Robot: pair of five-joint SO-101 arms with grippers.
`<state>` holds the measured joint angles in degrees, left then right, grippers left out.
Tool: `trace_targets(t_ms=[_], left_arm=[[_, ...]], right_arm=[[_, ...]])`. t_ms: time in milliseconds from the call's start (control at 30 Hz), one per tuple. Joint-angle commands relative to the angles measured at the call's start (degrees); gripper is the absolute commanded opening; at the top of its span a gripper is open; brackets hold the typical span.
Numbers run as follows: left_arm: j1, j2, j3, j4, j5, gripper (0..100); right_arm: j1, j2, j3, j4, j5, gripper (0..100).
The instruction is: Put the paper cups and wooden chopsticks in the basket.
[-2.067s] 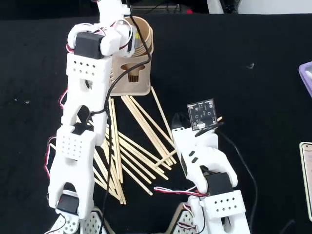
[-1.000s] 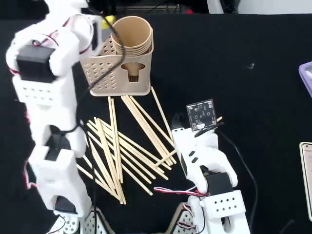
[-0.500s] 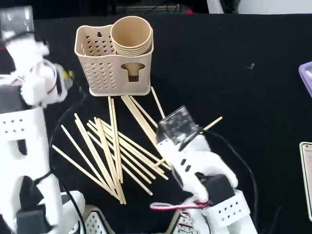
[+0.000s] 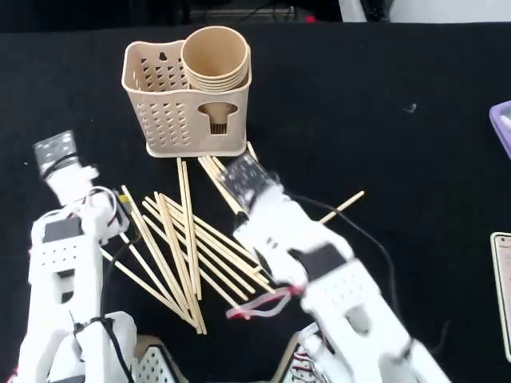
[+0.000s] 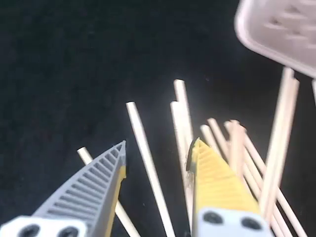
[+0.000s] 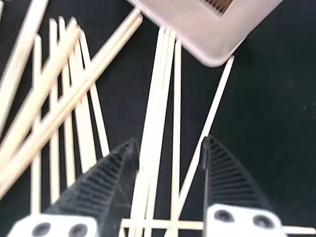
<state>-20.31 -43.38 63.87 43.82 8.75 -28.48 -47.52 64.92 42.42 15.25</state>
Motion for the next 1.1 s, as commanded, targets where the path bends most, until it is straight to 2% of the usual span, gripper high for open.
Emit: trace_targets(t_ms=[0, 300, 733, 867, 1067], left_arm=[[-3.0, -1.9, 1.4, -2.8, 2.0, 22], [-2.9, -2.1, 1.7, -3.3, 1.9, 22], [-3.3, -2.1, 1.6, -3.0, 1.8, 22], [-3.3, -2.1, 1.7, -3.0, 1.8, 22], [-3.4, -2.1, 1.9, -2.9, 1.8, 22]], right_arm=[[-0.8, 13.8, -8.2, -2.6, 0.4, 21.1], [-0.9, 33.5, -15.3, -2.7, 0.4, 21.1], [-3.3, 40.3, -17.4, -2.5, 0.4, 21.1], [-7.2, 40.8, -17.6, -0.1, 0.6, 21.1], [-10.1, 40.8, -17.5, 3.3, 0.8, 8.7]])
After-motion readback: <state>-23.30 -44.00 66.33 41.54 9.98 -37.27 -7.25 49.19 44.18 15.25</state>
